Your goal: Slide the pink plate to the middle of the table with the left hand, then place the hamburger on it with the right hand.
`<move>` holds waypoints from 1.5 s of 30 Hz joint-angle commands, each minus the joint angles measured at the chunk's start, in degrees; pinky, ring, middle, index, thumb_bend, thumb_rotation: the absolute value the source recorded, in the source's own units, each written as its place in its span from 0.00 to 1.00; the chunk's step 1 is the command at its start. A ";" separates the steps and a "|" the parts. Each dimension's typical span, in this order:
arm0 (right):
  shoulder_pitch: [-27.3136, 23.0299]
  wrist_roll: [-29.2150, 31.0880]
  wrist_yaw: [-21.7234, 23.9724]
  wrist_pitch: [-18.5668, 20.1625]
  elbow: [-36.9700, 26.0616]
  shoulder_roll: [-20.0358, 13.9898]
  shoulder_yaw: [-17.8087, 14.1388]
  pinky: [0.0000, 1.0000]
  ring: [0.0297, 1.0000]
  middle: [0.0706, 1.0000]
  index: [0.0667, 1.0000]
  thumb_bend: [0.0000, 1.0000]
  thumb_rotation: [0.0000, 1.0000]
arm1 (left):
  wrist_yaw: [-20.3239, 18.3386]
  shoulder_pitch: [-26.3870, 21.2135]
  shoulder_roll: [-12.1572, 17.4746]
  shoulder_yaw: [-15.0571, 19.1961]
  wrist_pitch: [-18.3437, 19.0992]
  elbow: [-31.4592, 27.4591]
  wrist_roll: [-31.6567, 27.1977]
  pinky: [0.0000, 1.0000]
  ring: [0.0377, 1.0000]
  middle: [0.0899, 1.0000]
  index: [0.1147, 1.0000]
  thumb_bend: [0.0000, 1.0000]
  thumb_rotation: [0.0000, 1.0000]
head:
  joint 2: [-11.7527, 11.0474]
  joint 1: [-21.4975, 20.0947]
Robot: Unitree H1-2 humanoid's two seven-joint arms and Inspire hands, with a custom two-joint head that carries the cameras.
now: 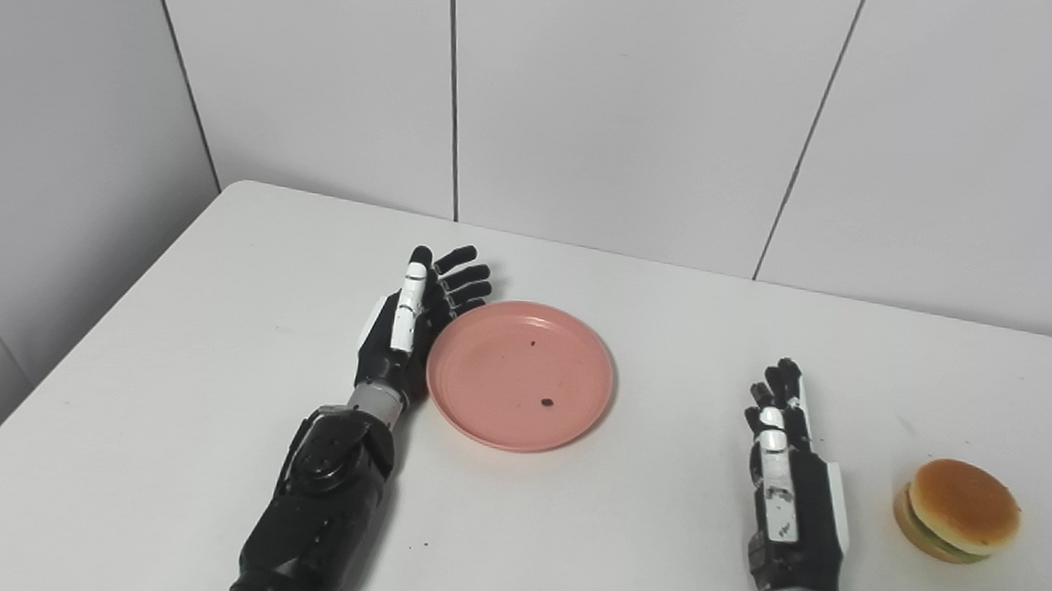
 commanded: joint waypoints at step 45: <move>0.10 -7.66 -4.47 -3.66 3.57 3.71 1.78 1.00 0.96 0.98 0.99 0.55 0.83 | -4.09 4.56 -5.67 -5.76 2.37 1.24 3.34 0.81 0.78 0.75 0.75 0.61 1.00 | 0.35 -10.37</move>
